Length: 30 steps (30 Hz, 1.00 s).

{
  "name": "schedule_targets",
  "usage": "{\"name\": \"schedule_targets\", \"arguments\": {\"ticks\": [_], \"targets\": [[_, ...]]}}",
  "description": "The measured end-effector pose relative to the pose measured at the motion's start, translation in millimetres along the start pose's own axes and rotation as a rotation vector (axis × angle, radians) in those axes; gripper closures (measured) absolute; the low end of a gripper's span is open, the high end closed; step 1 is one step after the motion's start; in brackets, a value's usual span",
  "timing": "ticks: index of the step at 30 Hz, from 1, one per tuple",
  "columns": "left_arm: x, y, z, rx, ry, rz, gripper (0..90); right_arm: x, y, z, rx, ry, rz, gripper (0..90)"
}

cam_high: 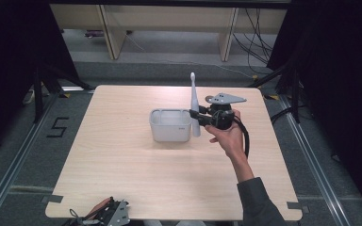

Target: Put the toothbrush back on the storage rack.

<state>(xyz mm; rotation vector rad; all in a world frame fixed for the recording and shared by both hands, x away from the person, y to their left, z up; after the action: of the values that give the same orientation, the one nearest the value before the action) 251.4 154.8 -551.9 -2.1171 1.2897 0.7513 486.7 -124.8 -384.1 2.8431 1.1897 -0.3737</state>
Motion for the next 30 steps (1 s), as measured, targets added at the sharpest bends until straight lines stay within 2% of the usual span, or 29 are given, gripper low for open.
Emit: {"name": "schedule_targets", "arguments": {"ticks": [2,5,9,10,11,12,13,15,16,18,19,22,23,25,29,30], "targets": [[0.0,0.0,0.3,0.004,-0.004,0.0,15.4,2.9,-1.8,-3.0,0.015,0.0,-0.016,66.6],[0.2,0.3,0.4,0.002,-0.003,0.001,15.4,4.7,-3.6,-5.3,0.027,0.0,-0.01,66.6],[0.2,-0.3,0.1,0.002,0.0,-0.004,15.4,6.3,-1.1,-8.9,-0.004,0.01,0.0,66.6],[-2.3,0.1,0.0,0.001,-0.029,0.034,15.4,8.9,-2.2,-10.8,0.014,0.014,-0.004,66.6],[-2.4,0.2,0.1,0.001,-0.032,0.035,15.4,9.2,-3.0,-11.3,0.027,0.014,0.004,66.6],[-1.7,-0.1,0.4,0.003,-0.029,0.03,15.4,10.4,-0.4,-12.6,-0.005,0.018,0.005,66.6],[-2.1,-0.1,0.6,0.003,-0.035,0.033,15.4,11.9,-2.3,-12.9,0.019,0.013,-0.008,66.6],[-2.2,-0.1,0.2,0.004,-0.032,0.031,15.4,14.5,-0.1,-14.5,0.001,0.017,0.001,66.6],[-2.2,-0.1,0.2,0.004,-0.032,0.031,15.4,15.4,-1.7,-14.7,0.024,0.009,0.002,66.6],[-2.1,-0.5,0.5,0.005,-0.032,0.03,15.4,18.5,-1.8,-17.2,0.025,0.019,-0.009,66.5],[-2.0,-0.7,0.5,0.006,-0.031,0.022,15.4,19.0,-1.6,-18.7,0.021,0.019,0.001,66.6],[-2.3,0.3,0.2,0.002,-0.03,0.034,15.4,21.2,-1.0,-21.7,0.009,0.026,0.001,66.5],[-2.2,0.3,0.3,0.002,-0.03,0.033,15.4,23.8,-1.9,-24.8,0.015,0.03,0.008,66.5],[-2.6,0.0,0.2,0.002,-0.032,0.036,15.4,26.0,-3.3,-27.2,0.034,0.031,-0.007,66.5],[-2.5,0.1,0.2,0.004,-0.03,0.034,15.4,30.0,-2.5,-31.5,0.021,0.035,0.012,66.5],[-2.6,0.0,0.1,0.005,-0.029,0.033,15.4,31.2,-0.6,-32.4,0.004,0.042,0.016,66.5]]}}
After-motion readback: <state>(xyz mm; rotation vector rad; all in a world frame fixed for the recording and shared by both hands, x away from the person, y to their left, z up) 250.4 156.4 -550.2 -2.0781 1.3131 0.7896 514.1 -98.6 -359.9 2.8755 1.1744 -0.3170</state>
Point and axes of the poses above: each handheld gripper's, and its own axes: x roughly forward along the jaws, z roughly out of its underside, y roughly to its right, the point moved 5 cm from there along x, roughly forward along the jaws, and after that the axes turned 10 degrees about y, right-handed, at the moved point
